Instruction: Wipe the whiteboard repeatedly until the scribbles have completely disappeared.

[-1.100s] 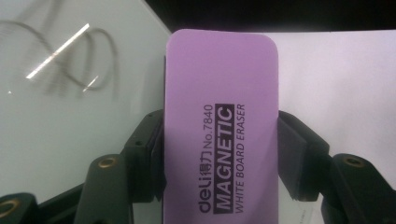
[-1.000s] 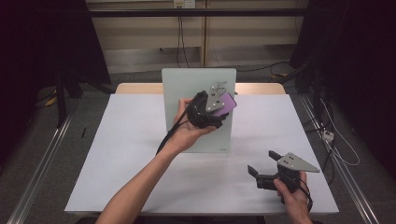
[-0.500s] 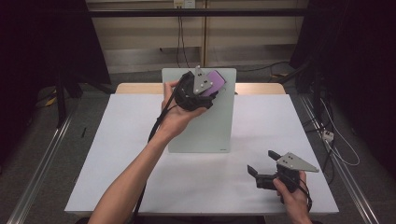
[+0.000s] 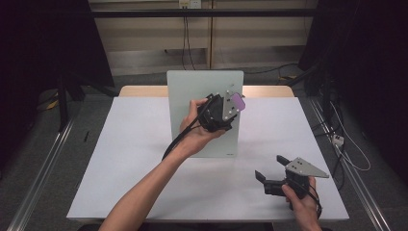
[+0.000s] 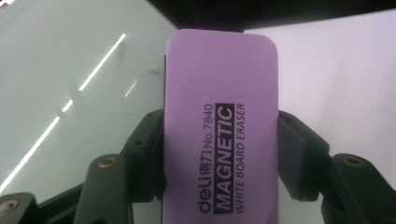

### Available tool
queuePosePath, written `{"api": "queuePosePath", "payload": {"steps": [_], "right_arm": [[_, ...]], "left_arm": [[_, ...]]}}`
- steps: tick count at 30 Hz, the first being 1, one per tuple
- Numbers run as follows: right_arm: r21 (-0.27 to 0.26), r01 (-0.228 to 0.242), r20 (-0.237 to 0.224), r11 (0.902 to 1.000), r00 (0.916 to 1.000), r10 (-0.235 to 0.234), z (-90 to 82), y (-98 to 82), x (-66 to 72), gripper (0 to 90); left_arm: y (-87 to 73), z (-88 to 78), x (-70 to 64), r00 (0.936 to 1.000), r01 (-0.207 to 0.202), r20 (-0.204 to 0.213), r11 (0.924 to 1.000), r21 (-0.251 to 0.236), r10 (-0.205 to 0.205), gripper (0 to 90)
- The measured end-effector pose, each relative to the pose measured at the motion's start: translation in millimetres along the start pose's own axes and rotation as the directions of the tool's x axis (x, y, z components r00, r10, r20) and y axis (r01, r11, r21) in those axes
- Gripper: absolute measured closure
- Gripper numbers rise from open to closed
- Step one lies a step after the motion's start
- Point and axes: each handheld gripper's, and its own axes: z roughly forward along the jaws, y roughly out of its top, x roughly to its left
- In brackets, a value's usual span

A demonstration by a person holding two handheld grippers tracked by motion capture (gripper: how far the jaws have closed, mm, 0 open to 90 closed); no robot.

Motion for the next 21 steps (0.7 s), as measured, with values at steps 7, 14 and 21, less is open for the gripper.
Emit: {"api": "queuePosePath", "payload": {"steps": [7,14,21], "right_arm": [[-0.002,0.000,0.003,1.0000,1.0000,0.000,-0.9,-0.1,-1.4,4.0],[0.000,0.000,0.004,1.0000,1.0000,0.000,-0.6,0.0,-1.1,4.0],[-0.001,-0.001,0.003,1.0000,1.0000,0.001,-1.3,-0.2,-1.0,4.0]], "left_arm": [[5.1,-9.1,24.2,0.9980,0.062,0.012,0.9967,-0.052,-0.062,40.8],[14.4,-13.7,38.2,0.9970,0.073,-0.021,0.9934,-0.089,-0.075,40.8],[11.4,-2.2,19.8,0.9978,0.058,0.036,0.9966,-0.059,-0.056,40.8]]}}
